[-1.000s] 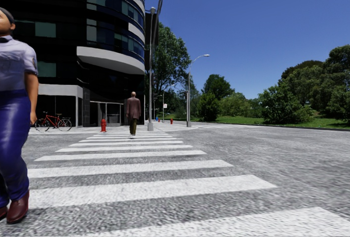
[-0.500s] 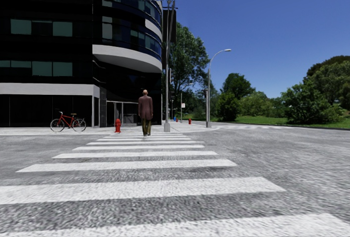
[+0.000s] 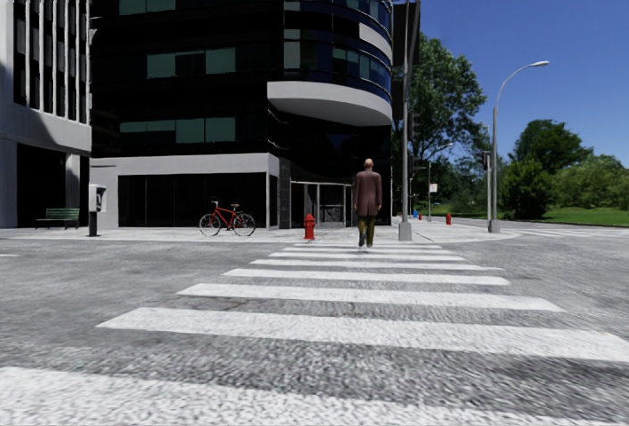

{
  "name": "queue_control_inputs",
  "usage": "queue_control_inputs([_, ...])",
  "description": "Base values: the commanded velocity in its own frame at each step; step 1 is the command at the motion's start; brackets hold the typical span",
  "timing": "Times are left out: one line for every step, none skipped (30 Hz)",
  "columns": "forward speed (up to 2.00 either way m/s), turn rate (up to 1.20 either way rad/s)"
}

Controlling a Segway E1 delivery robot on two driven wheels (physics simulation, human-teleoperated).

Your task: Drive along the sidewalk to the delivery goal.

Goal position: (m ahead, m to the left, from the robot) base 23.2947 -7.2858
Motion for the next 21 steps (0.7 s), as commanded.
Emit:
queue_control_inputs([1.93, 0.0])
queue_control_inputs([1.93, 0.0])
queue_control_inputs([1.93, 0.0])
queue_control_inputs([1.93, 0.0])
queue_control_inputs([1.93, 0.0])
queue_control_inputs([1.93, 0.0])
queue_control_inputs([1.93, 0.0])
queue_control_inputs([1.93, 0.0])
queue_control_inputs([1.93, -0.64])
queue_control_inputs([1.93, -1.2])
queue_control_inputs([1.93, -1.2])
queue_control_inputs([1.93, -1.2])
queue_control_inputs([1.93, -1.2])
queue_control_inputs([1.93, -1.18])
queue_control_inputs([1.93, 0.0])
queue_control_inputs([1.93, 0.0])
queue_control_inputs([1.93, 0.0])
queue_control_inputs([1.93, 0.0])
queue_control_inputs([1.93, 0.0])
queue_control_inputs([1.93, 0.0])
queue_control_inputs([1.93, 0.0])
